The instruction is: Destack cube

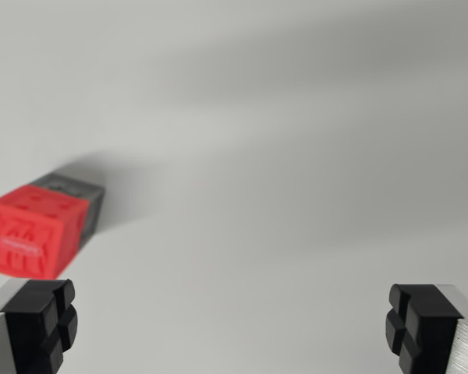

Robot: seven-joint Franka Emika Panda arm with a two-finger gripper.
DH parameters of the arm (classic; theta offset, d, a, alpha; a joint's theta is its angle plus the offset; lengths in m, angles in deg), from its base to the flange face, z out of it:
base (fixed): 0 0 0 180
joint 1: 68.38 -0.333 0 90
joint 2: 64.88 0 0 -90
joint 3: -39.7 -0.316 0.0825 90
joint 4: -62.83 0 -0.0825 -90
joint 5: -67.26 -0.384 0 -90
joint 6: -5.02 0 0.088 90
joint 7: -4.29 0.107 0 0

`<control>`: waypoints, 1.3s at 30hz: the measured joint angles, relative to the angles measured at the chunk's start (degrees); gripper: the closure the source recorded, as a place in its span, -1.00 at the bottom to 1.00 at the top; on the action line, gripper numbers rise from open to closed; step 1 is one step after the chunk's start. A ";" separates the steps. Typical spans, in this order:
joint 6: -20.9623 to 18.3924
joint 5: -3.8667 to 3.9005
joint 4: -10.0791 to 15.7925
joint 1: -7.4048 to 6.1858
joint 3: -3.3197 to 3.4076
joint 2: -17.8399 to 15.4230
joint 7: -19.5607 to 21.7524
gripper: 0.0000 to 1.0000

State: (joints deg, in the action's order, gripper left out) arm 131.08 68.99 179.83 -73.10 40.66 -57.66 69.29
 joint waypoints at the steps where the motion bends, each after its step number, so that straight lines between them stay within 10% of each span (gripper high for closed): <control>1: 0.18 0.00 0.12 -0.23 -0.07 0.12 0.60 -1.00; 39: 7.81 -0.11 1.43 -9.94 -3.24 8.23 25.96 -1.00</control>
State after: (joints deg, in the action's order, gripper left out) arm 138.89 68.88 181.26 -83.04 37.42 -49.42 95.25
